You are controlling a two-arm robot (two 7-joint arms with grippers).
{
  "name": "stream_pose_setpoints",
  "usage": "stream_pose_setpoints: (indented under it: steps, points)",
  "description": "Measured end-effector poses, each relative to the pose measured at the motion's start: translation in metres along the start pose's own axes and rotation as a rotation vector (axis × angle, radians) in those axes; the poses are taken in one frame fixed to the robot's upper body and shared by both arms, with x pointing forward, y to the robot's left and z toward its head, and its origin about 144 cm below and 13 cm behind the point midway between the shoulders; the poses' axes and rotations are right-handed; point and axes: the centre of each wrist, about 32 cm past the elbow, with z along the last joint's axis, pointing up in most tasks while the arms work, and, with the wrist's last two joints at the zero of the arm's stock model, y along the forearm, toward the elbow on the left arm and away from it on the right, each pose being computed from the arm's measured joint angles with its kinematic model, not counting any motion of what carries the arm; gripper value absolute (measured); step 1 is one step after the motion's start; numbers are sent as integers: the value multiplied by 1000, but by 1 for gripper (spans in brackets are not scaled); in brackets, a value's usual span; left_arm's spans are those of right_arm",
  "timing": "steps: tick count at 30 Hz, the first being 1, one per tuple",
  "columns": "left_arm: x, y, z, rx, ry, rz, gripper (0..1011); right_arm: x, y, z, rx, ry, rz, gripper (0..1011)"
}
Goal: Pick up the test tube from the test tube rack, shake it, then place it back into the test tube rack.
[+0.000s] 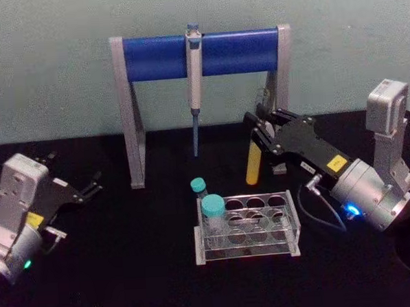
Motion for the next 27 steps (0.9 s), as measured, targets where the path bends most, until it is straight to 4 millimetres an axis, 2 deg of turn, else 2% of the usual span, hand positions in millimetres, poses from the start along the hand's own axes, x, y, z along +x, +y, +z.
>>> stream_pose_setpoints:
  steps: [27]
  points:
    - [0,0,0,0,0,0,1001,-2,-24,1,-13,57,250,230]
